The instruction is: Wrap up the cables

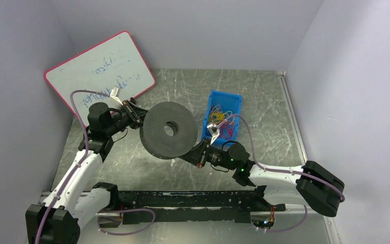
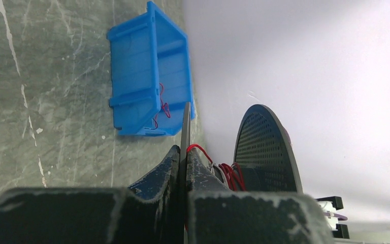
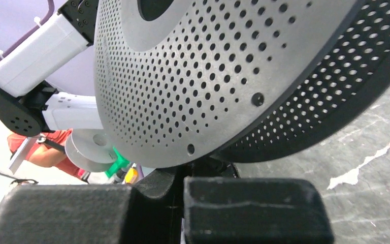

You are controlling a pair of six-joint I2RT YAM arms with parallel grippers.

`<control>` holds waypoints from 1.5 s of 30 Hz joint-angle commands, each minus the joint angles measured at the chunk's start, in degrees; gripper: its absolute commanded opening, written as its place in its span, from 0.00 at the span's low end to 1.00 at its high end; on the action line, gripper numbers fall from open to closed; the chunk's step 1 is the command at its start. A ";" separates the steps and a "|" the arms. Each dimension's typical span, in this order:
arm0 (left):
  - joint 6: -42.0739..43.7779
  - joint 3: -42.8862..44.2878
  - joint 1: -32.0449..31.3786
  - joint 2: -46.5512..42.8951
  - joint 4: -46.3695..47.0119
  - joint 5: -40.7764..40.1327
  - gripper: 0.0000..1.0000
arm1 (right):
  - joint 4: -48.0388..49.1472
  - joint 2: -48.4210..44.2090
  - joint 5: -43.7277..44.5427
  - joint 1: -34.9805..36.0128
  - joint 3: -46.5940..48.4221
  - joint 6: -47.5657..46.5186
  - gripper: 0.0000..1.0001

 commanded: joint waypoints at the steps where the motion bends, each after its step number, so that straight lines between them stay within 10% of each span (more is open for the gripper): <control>1: -2.57 0.12 1.68 -1.85 6.00 -9.15 0.07 | 2.59 2.55 0.05 3.95 3.34 -1.78 0.00; 45: -0.62 -10.59 -7.52 1.06 7.06 -22.68 0.07 | -5.26 30.35 11.93 9.99 29.47 -2.14 0.07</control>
